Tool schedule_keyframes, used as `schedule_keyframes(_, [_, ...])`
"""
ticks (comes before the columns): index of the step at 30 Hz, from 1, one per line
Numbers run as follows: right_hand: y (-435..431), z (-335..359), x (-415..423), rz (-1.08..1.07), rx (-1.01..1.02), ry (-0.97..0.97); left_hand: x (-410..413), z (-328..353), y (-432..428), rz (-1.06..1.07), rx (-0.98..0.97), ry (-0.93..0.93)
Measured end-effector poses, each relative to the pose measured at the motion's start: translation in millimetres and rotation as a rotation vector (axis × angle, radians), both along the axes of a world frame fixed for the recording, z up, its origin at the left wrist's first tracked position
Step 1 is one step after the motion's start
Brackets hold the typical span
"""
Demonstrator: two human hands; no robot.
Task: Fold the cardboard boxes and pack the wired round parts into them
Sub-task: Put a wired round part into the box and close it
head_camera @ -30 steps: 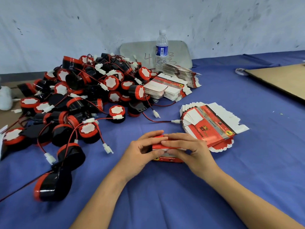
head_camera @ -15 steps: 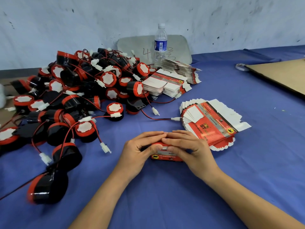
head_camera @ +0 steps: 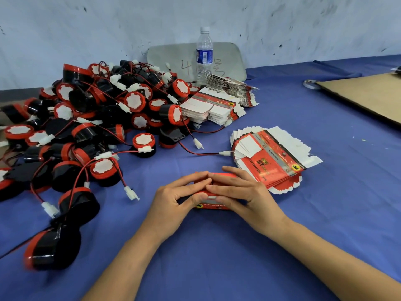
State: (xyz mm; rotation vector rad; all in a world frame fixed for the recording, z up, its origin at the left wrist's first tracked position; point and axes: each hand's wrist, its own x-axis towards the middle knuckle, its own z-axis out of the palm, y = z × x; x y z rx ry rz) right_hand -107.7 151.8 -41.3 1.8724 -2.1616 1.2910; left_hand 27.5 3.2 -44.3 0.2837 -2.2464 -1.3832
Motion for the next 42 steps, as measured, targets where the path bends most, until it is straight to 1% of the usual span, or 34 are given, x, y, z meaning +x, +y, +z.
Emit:
schedule_keyframes(2, [2,0,-1,0.01,0.022,0.068,2,-1,-2,-0.006,-0.097,-0.016])
schedule_keyframes(4, [4,-1,-2,0.031,0.039,0.08,4,-1,-3,-0.01,-0.16,-0.031])
schedule_keyframes(7, [7,-2,-2,0.057,0.068,0.092,4,0,-3,-0.007,-0.162,-0.043])
schedule_keyframes(9, [8,-2,0,0.06,0.078,0.154,4,0,-2,-0.002,-0.168,-0.045])
schedule_keyframes(11, [9,-2,1,0.062,0.086,0.216,4,1,-2,0.008,-0.203,-0.034])
schedule_keyframes(13, [9,-2,1,0.064,0.09,0.224,3,1,0,0.018,-0.25,-0.015])
schedule_keyframes(15, [11,-2,-1,0.09,0.105,0.185,3,2,2,0.022,-0.279,-0.003])
schedule_keyframes(18, [14,-3,-5,0.135,0.122,0.018,4,2,3,0.036,-0.314,0.013])
schedule_keyframes(21, [17,-6,-8,0.128,0.053,-0.132,4,2,3,0.044,-0.329,0.02])
schedule_keyframes(24, [17,-7,-8,0.124,0.009,-0.182,5,2,5,0.051,-0.374,0.031])
schedule_keyframes(25, [18,-7,-8,0.122,0.014,-0.162,6,2,6,0.05,-0.403,0.034])
schedule_keyframes(31, [22,8,-16,0.116,0.098,0.161,3,0,12,0.069,-0.502,0.045])
schedule_keyframes(32, [21,11,-17,0.105,0.106,0.188,2,0,13,0.082,-0.511,0.052])
schedule_keyframes(35, [20,16,-13,0.06,0.102,0.15,-1,-4,14,0.116,-0.547,0.095])
schedule_keyframes(39, [19,14,-7,0.002,0.064,0.257,-4,-4,19,0.17,-0.537,0.138])
schedule_keyframes(42, [21,15,-4,0.026,0.056,0.283,-4,-3,24,0.201,-0.665,0.175])
